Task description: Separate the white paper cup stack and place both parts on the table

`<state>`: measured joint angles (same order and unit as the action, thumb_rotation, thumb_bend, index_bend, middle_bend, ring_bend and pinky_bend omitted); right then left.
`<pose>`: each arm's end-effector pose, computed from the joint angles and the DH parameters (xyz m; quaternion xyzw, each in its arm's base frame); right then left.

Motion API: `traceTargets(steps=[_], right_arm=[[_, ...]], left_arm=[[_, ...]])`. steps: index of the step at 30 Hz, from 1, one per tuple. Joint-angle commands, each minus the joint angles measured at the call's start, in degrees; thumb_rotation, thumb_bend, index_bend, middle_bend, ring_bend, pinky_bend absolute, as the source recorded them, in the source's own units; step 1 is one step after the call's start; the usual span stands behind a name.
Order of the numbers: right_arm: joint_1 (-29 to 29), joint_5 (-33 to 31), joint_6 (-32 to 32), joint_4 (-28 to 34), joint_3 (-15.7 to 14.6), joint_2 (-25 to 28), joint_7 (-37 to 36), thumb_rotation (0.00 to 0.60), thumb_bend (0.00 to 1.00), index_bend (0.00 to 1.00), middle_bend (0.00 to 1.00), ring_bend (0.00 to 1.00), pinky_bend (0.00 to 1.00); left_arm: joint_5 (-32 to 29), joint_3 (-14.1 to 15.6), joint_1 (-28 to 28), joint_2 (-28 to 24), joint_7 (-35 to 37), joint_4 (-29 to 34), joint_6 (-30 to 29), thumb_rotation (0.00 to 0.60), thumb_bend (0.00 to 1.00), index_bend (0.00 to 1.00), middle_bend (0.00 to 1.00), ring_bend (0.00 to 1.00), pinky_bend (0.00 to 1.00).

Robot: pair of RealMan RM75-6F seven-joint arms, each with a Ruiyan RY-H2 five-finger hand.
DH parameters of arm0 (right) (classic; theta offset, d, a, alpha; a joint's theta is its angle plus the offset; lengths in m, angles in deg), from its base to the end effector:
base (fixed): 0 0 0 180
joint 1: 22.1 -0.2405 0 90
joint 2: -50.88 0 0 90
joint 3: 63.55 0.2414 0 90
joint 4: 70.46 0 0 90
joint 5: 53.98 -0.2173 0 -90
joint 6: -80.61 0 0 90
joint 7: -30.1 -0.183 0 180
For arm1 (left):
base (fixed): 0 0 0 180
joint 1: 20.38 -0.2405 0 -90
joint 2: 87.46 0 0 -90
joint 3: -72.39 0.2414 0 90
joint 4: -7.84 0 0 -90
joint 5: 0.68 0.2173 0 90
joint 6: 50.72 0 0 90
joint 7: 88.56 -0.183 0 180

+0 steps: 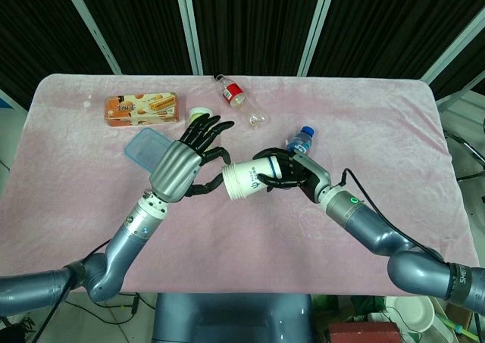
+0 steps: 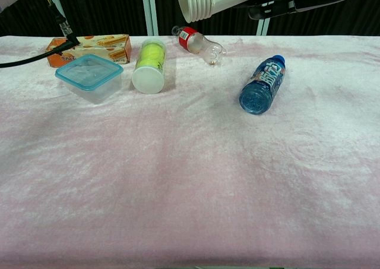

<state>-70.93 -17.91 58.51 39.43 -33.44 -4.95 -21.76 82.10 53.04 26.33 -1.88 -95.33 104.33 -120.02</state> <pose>-0.0323 -0.3818 0.0745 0.3444 -0.8321 0.4340 0.0248 0.0158 0.3535 0.0485 -0.6628 -0.2756 -0.6296 0.2972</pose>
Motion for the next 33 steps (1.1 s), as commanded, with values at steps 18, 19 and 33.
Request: traceTargets(steps=[18, 19, 33], right_arm=[[0.27, -1.62, 0.6, -0.39, 0.82, -1.23, 2.38, 0.6, 0.44, 0.59, 0.51, 0.57, 0.52], [0.19, -1.8, 0.7, -0.49, 0.82, -1.34, 2.5, 0.6, 0.44, 0.59, 0.51, 0.57, 0.52], [0.44, -2.84, 1.32, -0.46, 1.43, -1.1, 3.46, 0.6, 0.44, 0.59, 0.51, 0.57, 0.52]], left_arm=[[1.06, 1.18, 0.25, 1.16, 0.55, -2.39, -1.72, 0.6, 0.36, 0.51, 0.11, 0.0, 0.0], [1.04, 1.22, 0.35, 1.3, 0.57, -2.59, -1.67, 0.6, 0.36, 0.51, 0.11, 0.0, 0.0], [1.95, 1.75, 1.09, 2.95, 0.81, -4.8, -2.34, 0.6, 0.52, 0.59, 0.16, 0.0, 0.0]])
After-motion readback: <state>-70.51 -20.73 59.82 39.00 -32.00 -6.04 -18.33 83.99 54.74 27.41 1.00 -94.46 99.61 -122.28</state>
